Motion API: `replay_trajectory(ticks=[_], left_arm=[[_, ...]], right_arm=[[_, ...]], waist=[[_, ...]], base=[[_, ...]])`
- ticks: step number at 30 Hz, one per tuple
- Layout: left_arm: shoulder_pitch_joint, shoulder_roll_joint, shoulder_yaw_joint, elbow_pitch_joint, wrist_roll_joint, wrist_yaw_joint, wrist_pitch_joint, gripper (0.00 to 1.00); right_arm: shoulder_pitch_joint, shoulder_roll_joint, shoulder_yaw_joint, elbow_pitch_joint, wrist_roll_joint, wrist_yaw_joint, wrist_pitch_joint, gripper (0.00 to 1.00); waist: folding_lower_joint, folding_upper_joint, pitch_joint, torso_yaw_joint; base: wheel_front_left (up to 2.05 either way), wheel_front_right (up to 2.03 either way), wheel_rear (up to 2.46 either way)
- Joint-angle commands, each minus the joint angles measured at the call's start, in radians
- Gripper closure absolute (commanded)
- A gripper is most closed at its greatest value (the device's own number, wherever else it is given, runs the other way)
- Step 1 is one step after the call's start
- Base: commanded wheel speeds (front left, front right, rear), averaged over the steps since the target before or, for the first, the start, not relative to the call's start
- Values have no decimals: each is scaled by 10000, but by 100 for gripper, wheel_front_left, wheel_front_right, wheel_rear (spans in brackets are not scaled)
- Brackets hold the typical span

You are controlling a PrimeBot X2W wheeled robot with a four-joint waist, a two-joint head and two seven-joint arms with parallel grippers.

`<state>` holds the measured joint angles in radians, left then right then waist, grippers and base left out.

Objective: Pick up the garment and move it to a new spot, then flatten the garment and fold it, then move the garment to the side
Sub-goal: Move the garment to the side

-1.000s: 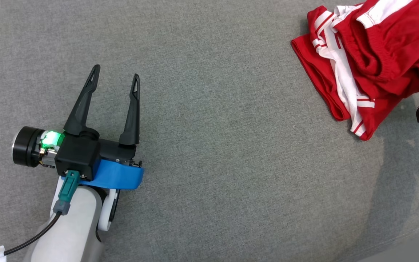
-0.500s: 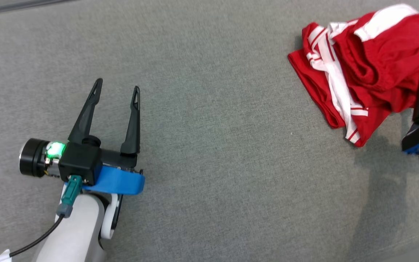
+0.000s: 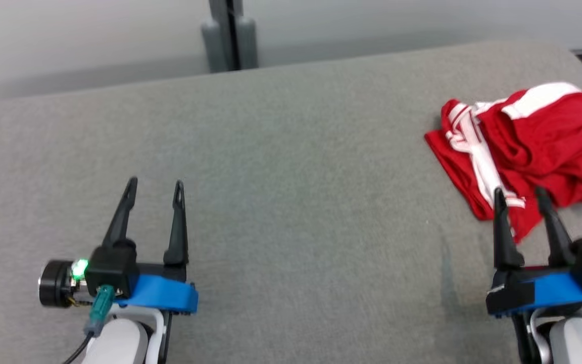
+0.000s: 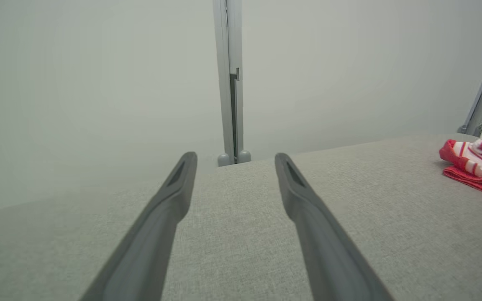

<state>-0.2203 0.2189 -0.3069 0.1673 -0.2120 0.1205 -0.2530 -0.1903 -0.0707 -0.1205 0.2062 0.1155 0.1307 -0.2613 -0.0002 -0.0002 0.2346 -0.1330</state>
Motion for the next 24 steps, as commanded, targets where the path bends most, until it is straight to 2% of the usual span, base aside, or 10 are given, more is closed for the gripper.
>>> replay_trajectory(ticks=[1, 8, 12, 24], left_arm=[[265, 25, 66, 76, -78, 73, -50, 0], [1144, 150, 283, 252, -351, 215, -77, 0], [1580, 205, 264, 298, -500, 130, -83, 0], [2513, 400, 124, 304, -740, 14, 20, 0]], right_arm=[[323, 51, 117, -222, 83, 0, -6, 0], [1265, 167, 446, -1026, 50, 2, 438, 0], [1775, 181, 465, -1399, -58, 2, 761, 0], [3081, 194, 423, -2147, 136, 2, 1440, 0]], waist=[[2, 2, -190, 166], [2, 2, -1080, 874], [2, 2, -1507, 1107], [2, 2, -2442, 1136]], base=[[0, 0, 0], [0, 0, 0], [0, 0, 0], [0, 0, 0]])
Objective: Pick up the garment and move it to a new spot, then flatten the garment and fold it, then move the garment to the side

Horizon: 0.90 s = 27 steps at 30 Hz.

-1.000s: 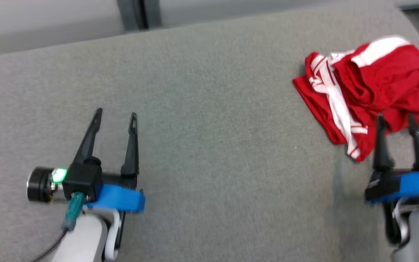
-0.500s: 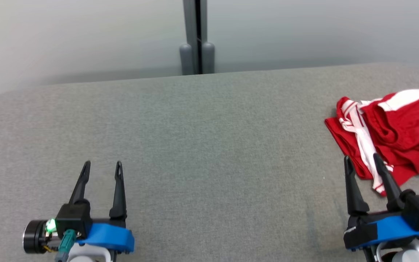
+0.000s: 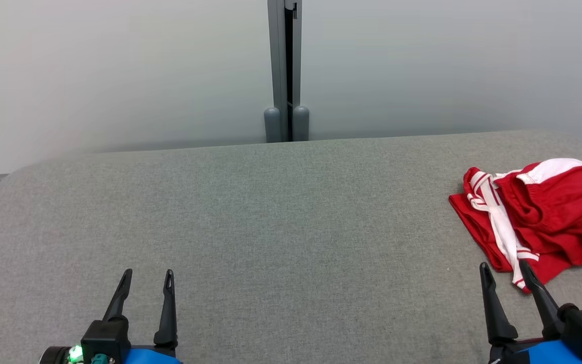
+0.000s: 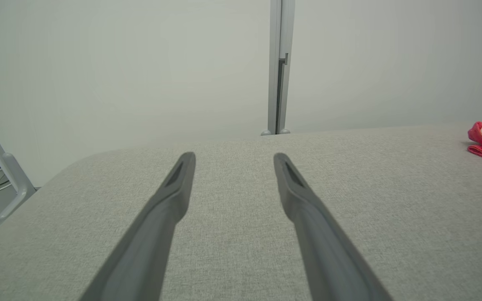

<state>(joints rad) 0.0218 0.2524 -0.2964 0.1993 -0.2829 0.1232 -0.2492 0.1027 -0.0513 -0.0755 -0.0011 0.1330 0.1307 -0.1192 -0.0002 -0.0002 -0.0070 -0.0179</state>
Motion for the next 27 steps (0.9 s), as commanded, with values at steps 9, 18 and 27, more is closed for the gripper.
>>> replay_trajectory(ticks=[9, 18, 27], left_arm=[[192, 136, -47, 25, -122, 22, 57, 0], [105, 174, -86, 141, -199, 79, 174, 0], [66, 229, -125, 218, -258, 171, 382, 0]], right_arm=[[454, 2, -68, -300, -7, 2, 250, 0], [461, 3, -122, -361, 15, 2, 302, 0], [471, 3, -138, -387, 96, 2, 327, 0]], waist=[[2, 2, -147, 10], [2, 2, -139, -3], [2, 2, -151, 76]], base=[[0, 0, 0], [0, 0, 0], [0, 0, 0]])
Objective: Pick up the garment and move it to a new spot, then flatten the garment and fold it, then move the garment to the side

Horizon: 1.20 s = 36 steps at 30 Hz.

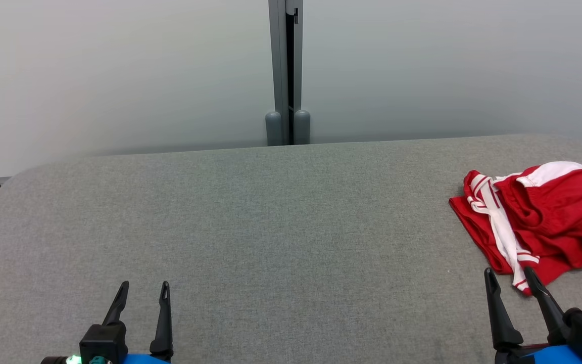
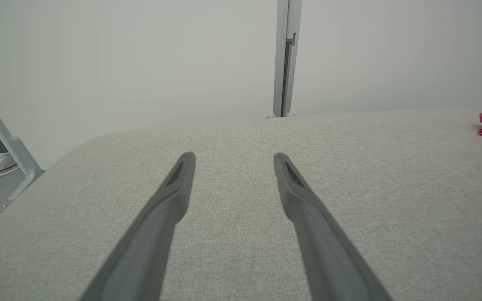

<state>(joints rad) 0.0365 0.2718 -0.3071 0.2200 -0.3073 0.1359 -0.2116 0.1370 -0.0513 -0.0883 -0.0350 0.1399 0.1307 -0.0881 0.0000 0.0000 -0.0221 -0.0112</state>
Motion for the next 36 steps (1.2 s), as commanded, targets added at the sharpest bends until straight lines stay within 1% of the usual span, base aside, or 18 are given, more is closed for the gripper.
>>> replay_trajectory(ticks=[1, 3, 4, 7, 21, 36], left_arm=[[-84, 48, -21, 16, -18, 57, 13, 0], [-102, 63, -36, 23, -15, 56, 21, 0], [1, 25, -10, 16, -1, 45, 2, 100], [92, -95, -18, 228, -36, 38, 8, 100], [-222, -451, 733, 239, -2506, -466, 576, 100], [-504, -783, 1422, 239, -4719, -930, 1102, 100]], right_arm=[[136, 3, -5, -58, 34, 2, 24, 0], [144, 3, -4, -71, 27, 2, 41, 0], [10, 2, 1, -10, 23, 0, 11, 100], [12, 33, 17, 265, 52, 0, 35, 100], [-468, -15, 18, 723, 2842, 0, 363, 100], [-898, -50, -1, 1146, 5336, 0, 677, 100]], waist=[[0, 0, -2, 14], [0, 0, -2, 23], [0, 0, 0, 18], [0, 0, 0, 17], [0, 0, 28, 28], [0, 0, 58, 39]], base=[[0, 0, 0], [0, 0, 0], [0, 0, 0], [0, 0, 0], [0, 0, 0], [0, 0, 0]])
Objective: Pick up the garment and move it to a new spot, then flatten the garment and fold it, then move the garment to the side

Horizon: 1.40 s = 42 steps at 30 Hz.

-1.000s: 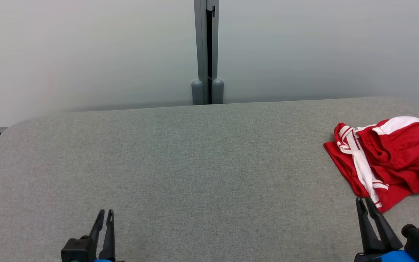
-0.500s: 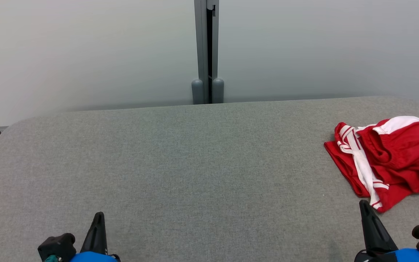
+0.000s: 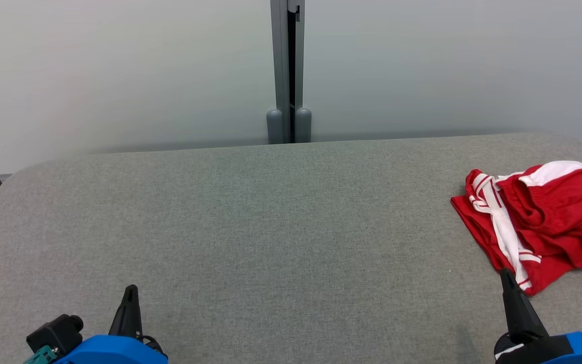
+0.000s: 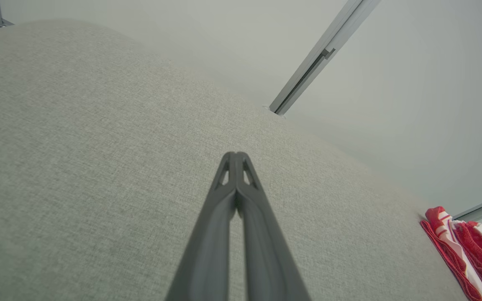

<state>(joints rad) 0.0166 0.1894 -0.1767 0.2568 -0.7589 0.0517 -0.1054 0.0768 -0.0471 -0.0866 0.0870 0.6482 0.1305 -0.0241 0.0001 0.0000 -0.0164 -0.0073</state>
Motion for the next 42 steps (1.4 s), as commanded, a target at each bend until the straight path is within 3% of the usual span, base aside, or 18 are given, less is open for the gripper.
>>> replay_trajectory(ticks=[1, 21, 42], left_arm=[[-324, 19, 162, -130, -336, -116, 72, 100], [-623, -383, 975, -150, -2841, -652, 688, 100], [-874, -708, 1614, -151, -4785, -1057, 1189, 100]], right_arm=[[-323, -94, -20, -49, 401, 2, 54, 100], [-815, -116, -64, 432, 3233, 3, 426, 100], [-1200, -119, -111, 819, 5415, 3, 737, 100]], waist=[[-1, 0, 3, 1], [-1, 0, 45, 17], [-1, 0, 86, 32]], base=[[0, 0, 0], [0, 0, 0], [0, 0, 0]])
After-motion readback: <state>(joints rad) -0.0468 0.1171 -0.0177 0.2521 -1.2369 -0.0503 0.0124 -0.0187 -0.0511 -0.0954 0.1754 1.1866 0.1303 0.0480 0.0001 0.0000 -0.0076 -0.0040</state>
